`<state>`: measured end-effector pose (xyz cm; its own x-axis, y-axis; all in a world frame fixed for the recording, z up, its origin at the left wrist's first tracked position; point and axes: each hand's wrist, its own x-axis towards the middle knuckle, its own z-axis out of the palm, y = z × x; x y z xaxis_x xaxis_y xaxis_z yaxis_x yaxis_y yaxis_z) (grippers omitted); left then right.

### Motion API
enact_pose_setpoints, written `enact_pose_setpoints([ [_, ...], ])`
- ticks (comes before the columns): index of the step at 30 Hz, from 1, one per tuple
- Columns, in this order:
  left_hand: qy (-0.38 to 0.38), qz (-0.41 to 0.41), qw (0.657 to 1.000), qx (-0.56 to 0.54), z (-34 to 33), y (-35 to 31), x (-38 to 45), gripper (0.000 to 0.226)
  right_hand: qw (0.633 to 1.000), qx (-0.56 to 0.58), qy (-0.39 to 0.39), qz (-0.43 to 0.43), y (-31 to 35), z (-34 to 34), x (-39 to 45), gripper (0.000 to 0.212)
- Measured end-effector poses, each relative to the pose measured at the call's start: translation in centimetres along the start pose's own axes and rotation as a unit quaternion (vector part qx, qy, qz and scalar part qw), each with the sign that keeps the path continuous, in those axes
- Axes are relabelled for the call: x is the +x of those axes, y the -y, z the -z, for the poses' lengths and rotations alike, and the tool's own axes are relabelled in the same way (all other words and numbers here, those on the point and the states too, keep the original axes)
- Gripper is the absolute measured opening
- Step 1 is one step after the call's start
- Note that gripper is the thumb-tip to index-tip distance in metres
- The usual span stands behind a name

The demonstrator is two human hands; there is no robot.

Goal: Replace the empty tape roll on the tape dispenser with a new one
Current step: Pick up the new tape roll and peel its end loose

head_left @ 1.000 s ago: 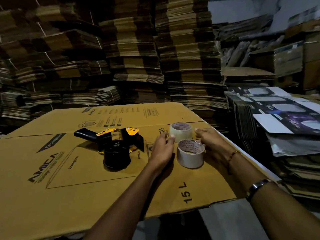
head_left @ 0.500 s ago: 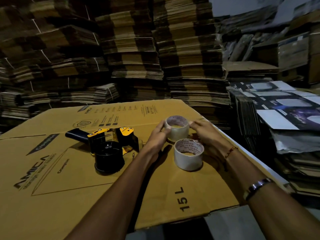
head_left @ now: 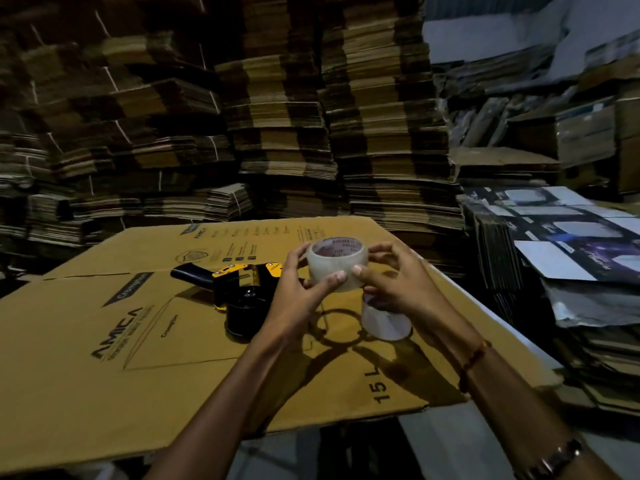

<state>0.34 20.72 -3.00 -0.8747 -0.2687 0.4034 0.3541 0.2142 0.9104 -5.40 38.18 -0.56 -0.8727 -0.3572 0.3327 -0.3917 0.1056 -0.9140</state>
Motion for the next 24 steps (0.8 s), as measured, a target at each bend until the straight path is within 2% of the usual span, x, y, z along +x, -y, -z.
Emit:
enact_pose_setpoints([
  [5,0.015,0.001,1.0,0.024,3.6,0.1,-4.5,0.084,0.999,0.025,0.036,-0.002,0.1,-2.7,-4.1,0.053],
  [9,0.032,-0.025,0.998,0.057,5.5,1.0,-7.0,0.082,0.995,0.054,0.089,-0.011,-0.7,-4.6,-6.5,0.08],
  [11,0.04,-0.033,0.996,0.073,6.0,1.2,-7.7,0.086,0.993,0.054,0.1,-0.002,-1.1,-5.4,-7.1,0.085],
  [14,0.042,-0.031,0.994,0.096,6.4,1.4,-7.9,0.092,0.994,0.032,0.101,0.012,-1.3,-6.2,-7.5,0.086],
  [18,0.044,-0.024,0.993,0.107,6.5,1.9,-7.8,0.09,0.994,0.067,0.091,0.013,-1.2,-6.2,-8.1,0.079],
  [22,0.044,0.028,0.999,0.0,6.9,1.8,-7.9,0.088,0.992,0.097,0.085,0.013,-1.7,-5.9,-8.2,0.067],
  [24,0.04,0.044,0.997,-0.047,7.1,1.8,-8.0,0.083,0.992,0.078,0.098,0.005,-1.9,-5.8,-8.0,0.066],
])
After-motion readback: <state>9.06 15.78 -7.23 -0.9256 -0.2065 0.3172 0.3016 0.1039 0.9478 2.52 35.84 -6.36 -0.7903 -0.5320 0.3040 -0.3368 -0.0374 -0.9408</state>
